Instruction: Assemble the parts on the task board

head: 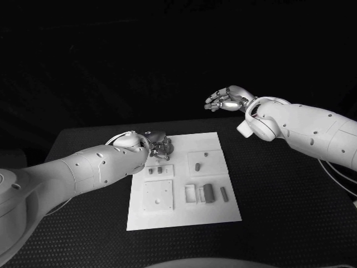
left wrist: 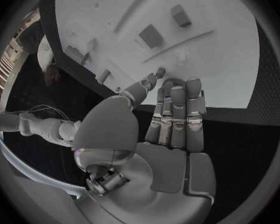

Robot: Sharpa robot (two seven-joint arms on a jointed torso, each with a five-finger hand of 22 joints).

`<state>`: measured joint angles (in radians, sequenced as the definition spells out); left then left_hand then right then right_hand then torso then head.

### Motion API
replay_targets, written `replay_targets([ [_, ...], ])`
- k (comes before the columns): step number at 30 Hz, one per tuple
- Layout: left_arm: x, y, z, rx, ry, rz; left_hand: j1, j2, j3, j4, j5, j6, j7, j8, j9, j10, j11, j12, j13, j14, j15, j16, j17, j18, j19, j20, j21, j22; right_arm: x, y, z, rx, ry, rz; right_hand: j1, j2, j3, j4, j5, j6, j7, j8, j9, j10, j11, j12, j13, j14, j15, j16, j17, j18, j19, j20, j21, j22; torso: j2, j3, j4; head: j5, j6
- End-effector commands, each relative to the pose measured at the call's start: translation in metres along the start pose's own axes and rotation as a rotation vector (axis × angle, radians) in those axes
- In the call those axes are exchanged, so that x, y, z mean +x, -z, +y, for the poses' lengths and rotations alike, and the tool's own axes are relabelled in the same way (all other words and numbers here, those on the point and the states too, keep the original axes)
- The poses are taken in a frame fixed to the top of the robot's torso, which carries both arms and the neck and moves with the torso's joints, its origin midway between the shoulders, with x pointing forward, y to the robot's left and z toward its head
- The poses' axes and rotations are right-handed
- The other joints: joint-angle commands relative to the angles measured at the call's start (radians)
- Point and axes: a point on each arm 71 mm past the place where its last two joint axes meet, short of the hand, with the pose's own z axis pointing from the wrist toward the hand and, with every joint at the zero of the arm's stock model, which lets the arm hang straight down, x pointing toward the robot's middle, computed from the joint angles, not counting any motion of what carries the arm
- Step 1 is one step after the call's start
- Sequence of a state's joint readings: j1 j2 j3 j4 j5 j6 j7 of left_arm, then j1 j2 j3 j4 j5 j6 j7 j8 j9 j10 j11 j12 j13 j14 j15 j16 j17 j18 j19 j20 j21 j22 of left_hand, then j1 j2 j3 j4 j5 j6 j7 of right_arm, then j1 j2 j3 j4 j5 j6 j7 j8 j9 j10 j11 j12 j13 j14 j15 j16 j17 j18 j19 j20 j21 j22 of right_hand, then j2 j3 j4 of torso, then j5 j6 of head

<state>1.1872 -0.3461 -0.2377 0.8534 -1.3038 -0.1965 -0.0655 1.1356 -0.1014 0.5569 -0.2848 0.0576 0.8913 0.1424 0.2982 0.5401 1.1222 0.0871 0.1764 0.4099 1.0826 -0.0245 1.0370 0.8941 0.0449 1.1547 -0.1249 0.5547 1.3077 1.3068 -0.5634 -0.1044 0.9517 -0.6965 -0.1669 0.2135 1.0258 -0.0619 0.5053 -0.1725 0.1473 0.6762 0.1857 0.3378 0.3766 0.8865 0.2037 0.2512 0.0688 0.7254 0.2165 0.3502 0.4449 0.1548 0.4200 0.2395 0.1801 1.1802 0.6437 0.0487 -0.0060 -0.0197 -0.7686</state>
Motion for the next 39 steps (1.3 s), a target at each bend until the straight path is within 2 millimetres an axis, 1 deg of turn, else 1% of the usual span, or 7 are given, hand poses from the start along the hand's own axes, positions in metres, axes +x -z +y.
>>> replay_targets([
  [1,0.005,-0.001,-0.002,0.015,-0.013,0.021,-0.005,-0.008,-0.002,0.004,-0.003,0.007,0.002,-0.001,-0.002,0.006,0.001,-0.007,-0.002,0.004,0.001,0.005,-0.002,0.070,0.003,0.002,0.006,0.025,0.002,0.000,0.002,-0.007,0.004,0.012,0.007,0.001,-0.001,-0.004,0.000,-0.004,0.040,0.004,-0.002,0.006,0.001,-0.005,0.000,0.009,0.000,-0.005,0.001,-0.005,0.006,-0.002,-0.003,0.001,0.000,0.0003,-0.0002,-0.003,-0.002],
  [14,0.023,-0.002,0.001,0.017,0.011,0.059,-0.006,-0.003,0.000,0.005,-0.002,0.009,0.000,-0.003,-0.004,0.010,0.000,-0.012,-0.005,0.008,0.000,0.009,-0.005,0.072,0.005,0.001,0.012,0.024,0.003,-0.001,0.003,-0.010,0.003,0.018,0.005,0.000,-0.002,-0.004,0.000,-0.004,0.040,0.005,-0.002,0.006,0.001,-0.005,0.000,0.010,0.000,-0.005,0.001,-0.005,0.007,-0.002,-0.005,0.002,0.000,0.0006,-0.0006,-0.005,-0.005],
  [17,0.025,-0.002,0.000,0.027,0.020,0.062,-0.005,-0.001,0.001,0.005,-0.002,0.008,0.000,-0.004,-0.005,0.010,0.000,-0.014,-0.006,0.008,0.001,0.009,-0.005,0.072,0.005,0.001,0.013,0.024,0.003,-0.001,0.004,-0.011,0.003,0.018,0.005,0.000,-0.002,-0.004,0.000,-0.004,0.040,0.005,-0.002,0.006,0.001,-0.005,0.000,0.010,0.000,-0.006,0.002,-0.005,0.007,-0.002,-0.005,0.002,0.000,0.0003,0.0006,-0.007,-0.007],
  [25,0.028,-0.002,-0.005,0.040,0.042,0.069,-0.008,0.005,0.001,0.006,-0.002,0.007,0.000,-0.006,-0.007,0.013,0.000,-0.018,-0.009,0.010,0.001,0.011,-0.008,0.073,0.005,0.002,0.017,0.024,0.005,-0.002,0.005,-0.013,0.003,0.021,0.005,0.000,-0.003,-0.004,0.000,-0.003,0.040,0.005,-0.003,0.006,0.001,-0.005,0.000,0.010,0.000,-0.006,0.002,-0.004,0.007,-0.002,-0.006,0.002,-0.001,0.0006,0.0013,-0.007,-0.008],
  [33,0.029,-0.002,-0.005,0.043,0.058,0.061,-0.020,0.005,-0.005,0.006,-0.003,-0.026,-0.002,-0.027,-0.019,0.015,0.002,-0.034,-0.017,0.015,0.002,0.014,-0.017,0.076,0.006,0.002,0.025,0.023,0.005,-0.002,0.005,-0.013,0.003,0.021,0.004,0.000,-0.003,-0.004,0.000,-0.003,0.041,0.005,-0.003,0.007,0.001,-0.006,0.000,0.010,0.000,-0.006,0.002,-0.004,0.007,-0.002,-0.006,0.003,-0.001,0.0004,0.0005,-0.009,-0.009],
  [39,0.029,-0.004,-0.004,0.036,0.056,0.068,-0.021,0.007,-0.005,0.007,-0.003,-0.024,-0.001,-0.026,-0.020,0.011,0.004,-0.041,-0.020,0.014,0.004,0.013,-0.020,0.077,0.004,0.003,0.026,0.022,0.005,-0.002,0.005,-0.014,0.003,0.022,0.004,0.000,-0.003,-0.004,0.000,-0.003,0.041,0.006,-0.003,0.007,0.002,-0.006,0.000,0.010,0.000,-0.006,0.002,-0.004,0.008,-0.002,-0.007,0.003,-0.001,0.0006,0.0001,-0.010,-0.009],
])
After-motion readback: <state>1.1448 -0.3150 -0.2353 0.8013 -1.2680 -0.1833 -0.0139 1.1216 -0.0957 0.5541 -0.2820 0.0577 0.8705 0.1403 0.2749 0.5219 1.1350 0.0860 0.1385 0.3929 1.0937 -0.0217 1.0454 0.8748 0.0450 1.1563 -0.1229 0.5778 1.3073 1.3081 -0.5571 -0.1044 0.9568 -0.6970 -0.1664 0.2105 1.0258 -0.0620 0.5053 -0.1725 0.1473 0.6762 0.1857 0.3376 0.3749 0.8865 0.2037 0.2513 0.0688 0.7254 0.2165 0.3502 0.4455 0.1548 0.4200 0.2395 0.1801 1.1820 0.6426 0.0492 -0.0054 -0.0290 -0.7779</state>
